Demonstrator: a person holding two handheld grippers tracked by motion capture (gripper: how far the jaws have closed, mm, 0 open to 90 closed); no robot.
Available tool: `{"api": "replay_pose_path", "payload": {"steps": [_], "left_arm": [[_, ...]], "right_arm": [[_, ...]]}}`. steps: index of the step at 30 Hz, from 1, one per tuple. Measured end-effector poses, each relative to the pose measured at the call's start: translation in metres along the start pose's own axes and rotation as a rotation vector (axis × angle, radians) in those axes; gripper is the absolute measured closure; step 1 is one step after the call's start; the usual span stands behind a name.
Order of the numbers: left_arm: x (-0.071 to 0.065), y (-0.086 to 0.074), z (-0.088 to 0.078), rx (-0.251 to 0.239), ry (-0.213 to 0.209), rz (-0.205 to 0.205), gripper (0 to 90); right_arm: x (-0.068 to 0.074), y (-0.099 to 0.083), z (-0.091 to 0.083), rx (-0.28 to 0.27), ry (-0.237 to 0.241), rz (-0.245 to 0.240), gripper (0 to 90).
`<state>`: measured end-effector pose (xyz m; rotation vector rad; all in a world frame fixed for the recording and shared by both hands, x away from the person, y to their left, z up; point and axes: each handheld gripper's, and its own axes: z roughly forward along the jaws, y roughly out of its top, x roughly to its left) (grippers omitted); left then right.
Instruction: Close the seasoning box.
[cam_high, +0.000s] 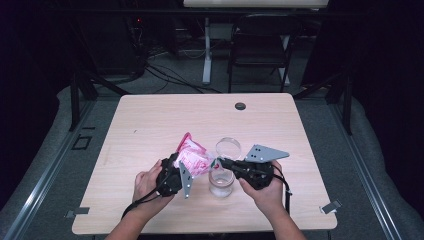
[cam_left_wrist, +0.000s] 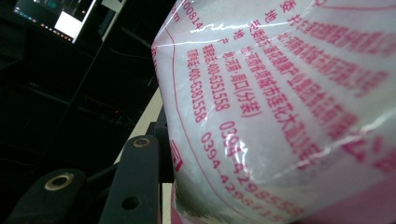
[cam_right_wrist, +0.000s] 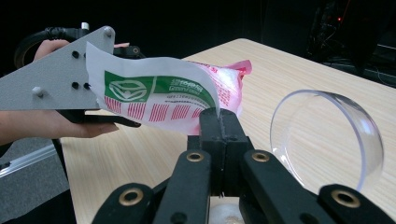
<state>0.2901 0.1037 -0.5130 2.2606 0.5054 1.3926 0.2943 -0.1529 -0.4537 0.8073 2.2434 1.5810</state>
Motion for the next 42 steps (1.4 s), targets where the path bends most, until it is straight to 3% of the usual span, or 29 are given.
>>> {"api": "replay_pose_path", "payload": {"steps": [8,9,19,42], "left_arm": [[-0.0021,0.0026,0.0009,-0.014,0.017,0.026,62.7],[-0.0012,0.0027,0.0,-0.004,0.018,0.05,62.7],[-0.0022,0.0016,-0.0021,0.001,0.031,0.078,62.8],[-0.0014,0.0099,-0.0083,0.016,0.091,0.271,62.9]], "right_arm": [[-0.0023,-0.0033,-0.0019,0.001,-0.005,0.011,90.0],[-0.0025,-0.0035,-0.0018,0.003,-0.005,0.009,90.0],[-0.0006,-0.005,0.0002,0.012,-0.008,0.002,90.0],[-0.0007,-0.0087,0.0002,0.019,-0.013,0.002,90.0]]}}
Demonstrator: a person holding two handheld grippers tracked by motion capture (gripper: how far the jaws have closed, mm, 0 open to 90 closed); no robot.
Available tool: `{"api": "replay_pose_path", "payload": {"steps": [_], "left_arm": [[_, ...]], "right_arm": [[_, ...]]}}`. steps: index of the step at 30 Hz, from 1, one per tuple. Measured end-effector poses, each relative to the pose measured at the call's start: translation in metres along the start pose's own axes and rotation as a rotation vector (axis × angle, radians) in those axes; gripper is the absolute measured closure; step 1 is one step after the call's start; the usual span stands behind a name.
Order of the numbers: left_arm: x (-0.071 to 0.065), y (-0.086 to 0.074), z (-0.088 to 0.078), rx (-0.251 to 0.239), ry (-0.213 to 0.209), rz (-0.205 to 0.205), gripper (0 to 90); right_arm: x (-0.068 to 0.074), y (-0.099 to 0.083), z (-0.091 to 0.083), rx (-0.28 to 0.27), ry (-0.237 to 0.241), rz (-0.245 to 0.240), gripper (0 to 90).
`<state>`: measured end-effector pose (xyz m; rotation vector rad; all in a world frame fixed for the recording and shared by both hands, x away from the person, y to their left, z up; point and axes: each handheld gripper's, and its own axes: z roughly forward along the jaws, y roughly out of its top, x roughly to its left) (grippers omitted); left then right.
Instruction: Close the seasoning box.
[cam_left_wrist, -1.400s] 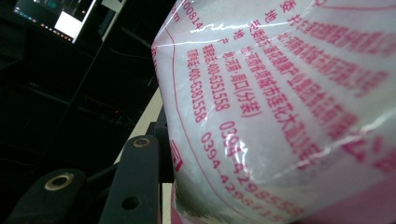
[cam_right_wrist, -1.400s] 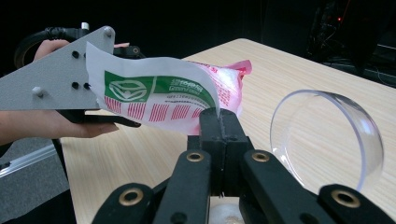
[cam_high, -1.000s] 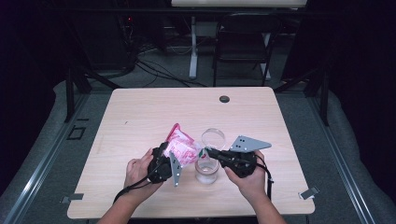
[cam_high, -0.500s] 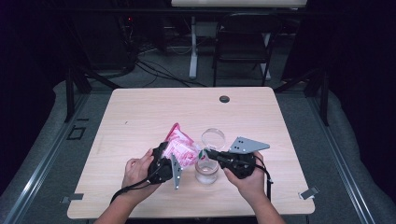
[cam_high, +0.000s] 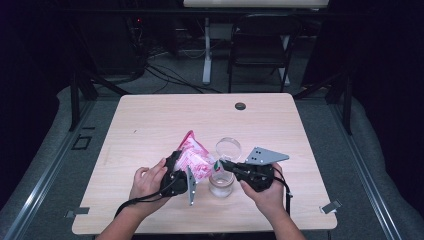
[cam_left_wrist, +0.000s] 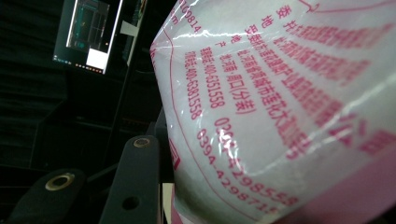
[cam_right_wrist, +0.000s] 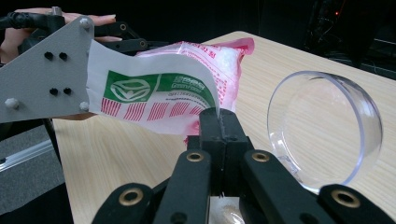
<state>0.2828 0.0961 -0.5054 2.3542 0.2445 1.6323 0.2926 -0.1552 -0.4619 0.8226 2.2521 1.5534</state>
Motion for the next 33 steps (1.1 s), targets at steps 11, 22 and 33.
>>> {"api": "replay_pose_path", "payload": {"steps": [11,22,33], "left_arm": [[0.002,0.006,-0.001,0.011,0.029,0.081,63.1],[0.002,0.01,-0.002,-0.001,0.061,0.12,63.4],[0.005,0.012,-0.003,-0.007,0.077,0.144,65.4]], "right_arm": [[-0.001,-0.001,0.0,0.001,-0.004,0.002,90.0],[-0.003,-0.002,-0.001,0.001,-0.005,0.009,90.0],[-0.004,-0.004,-0.001,0.001,0.002,0.006,90.0]]}}
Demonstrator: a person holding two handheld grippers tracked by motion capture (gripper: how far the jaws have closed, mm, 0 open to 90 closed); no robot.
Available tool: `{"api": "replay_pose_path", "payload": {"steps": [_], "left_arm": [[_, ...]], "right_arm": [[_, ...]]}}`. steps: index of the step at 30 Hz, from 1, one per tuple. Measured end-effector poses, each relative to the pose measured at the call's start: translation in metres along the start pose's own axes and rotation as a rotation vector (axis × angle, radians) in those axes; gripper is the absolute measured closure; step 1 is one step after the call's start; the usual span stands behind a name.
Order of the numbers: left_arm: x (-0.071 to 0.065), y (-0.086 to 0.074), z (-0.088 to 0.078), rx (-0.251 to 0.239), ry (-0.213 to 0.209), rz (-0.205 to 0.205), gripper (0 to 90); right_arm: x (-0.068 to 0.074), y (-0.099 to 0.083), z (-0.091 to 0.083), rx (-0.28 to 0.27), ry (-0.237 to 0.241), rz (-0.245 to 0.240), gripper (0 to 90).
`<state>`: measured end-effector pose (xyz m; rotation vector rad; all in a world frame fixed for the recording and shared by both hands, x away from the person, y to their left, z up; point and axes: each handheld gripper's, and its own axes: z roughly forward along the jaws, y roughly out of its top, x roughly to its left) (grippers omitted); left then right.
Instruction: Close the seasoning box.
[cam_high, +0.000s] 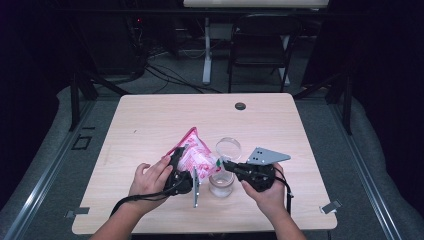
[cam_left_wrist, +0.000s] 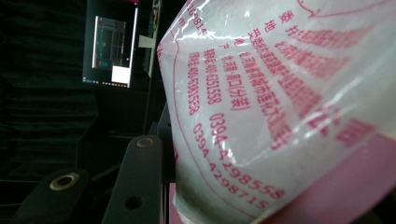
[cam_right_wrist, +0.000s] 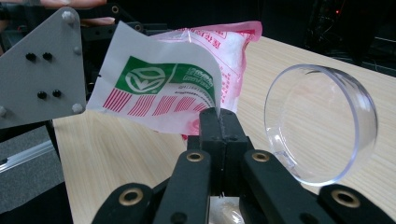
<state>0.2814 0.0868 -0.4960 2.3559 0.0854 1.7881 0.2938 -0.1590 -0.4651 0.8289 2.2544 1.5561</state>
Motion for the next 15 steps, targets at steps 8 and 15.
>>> {"api": "replay_pose_path", "payload": {"steps": [8,15], "left_arm": [[0.0033,0.0021,-0.0013,0.007,0.007,0.017,66.3],[0.0084,0.0037,-0.0034,0.006,0.017,0.017,66.6]], "right_arm": [[-0.0016,-0.0008,-0.0004,0.001,0.014,-0.005,90.0],[-0.0014,0.0013,-0.0035,0.01,0.011,-0.005,90.0]]}}
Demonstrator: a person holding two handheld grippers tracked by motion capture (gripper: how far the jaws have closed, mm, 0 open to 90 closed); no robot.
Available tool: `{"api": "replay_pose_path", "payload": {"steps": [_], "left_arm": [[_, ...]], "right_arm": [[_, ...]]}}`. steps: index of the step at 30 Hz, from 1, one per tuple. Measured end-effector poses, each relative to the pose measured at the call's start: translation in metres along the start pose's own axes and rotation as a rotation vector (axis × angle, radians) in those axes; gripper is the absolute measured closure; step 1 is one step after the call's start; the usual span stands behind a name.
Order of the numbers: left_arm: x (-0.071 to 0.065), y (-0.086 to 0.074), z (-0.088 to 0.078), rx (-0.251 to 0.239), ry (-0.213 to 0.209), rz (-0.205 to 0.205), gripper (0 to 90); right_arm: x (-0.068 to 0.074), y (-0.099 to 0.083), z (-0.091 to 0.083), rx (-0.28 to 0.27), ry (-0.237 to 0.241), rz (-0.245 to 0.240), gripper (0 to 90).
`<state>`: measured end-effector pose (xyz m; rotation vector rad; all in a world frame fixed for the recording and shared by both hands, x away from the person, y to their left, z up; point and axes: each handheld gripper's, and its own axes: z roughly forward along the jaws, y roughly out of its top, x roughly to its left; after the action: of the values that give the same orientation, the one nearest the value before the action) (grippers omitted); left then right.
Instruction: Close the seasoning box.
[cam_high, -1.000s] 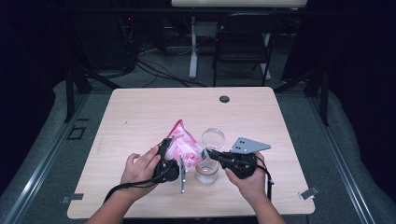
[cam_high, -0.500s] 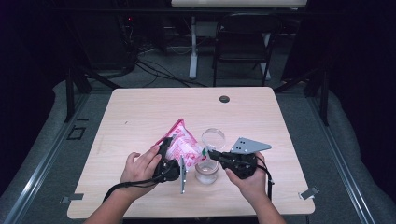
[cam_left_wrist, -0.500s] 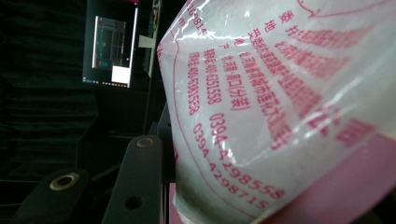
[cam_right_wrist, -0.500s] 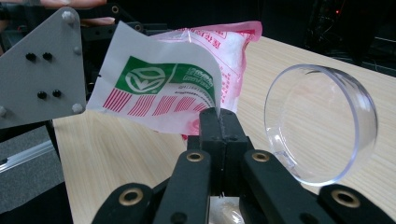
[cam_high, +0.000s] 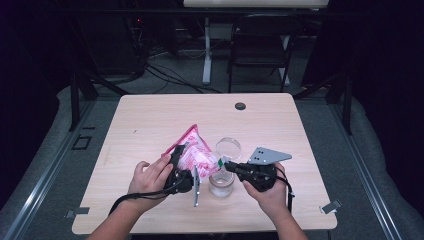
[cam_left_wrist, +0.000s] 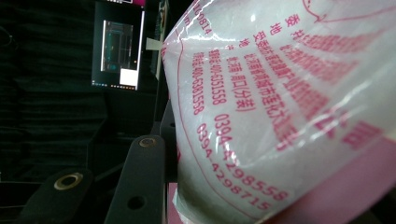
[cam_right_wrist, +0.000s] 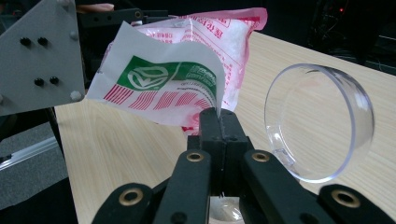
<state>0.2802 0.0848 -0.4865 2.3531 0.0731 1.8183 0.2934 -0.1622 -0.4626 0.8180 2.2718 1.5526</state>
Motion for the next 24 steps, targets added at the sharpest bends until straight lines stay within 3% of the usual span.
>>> {"api": "replay_pose_path", "payload": {"steps": [12,24], "left_arm": [[0.003,0.004,-0.001,-0.007,0.017,0.023,67.0],[0.004,0.007,0.001,-0.009,0.018,0.019,67.4]], "right_arm": [[0.003,-0.006,-0.002,-0.006,-0.007,0.003,90.0],[0.001,-0.013,0.0,0.01,-0.007,0.015,90.0]]}}
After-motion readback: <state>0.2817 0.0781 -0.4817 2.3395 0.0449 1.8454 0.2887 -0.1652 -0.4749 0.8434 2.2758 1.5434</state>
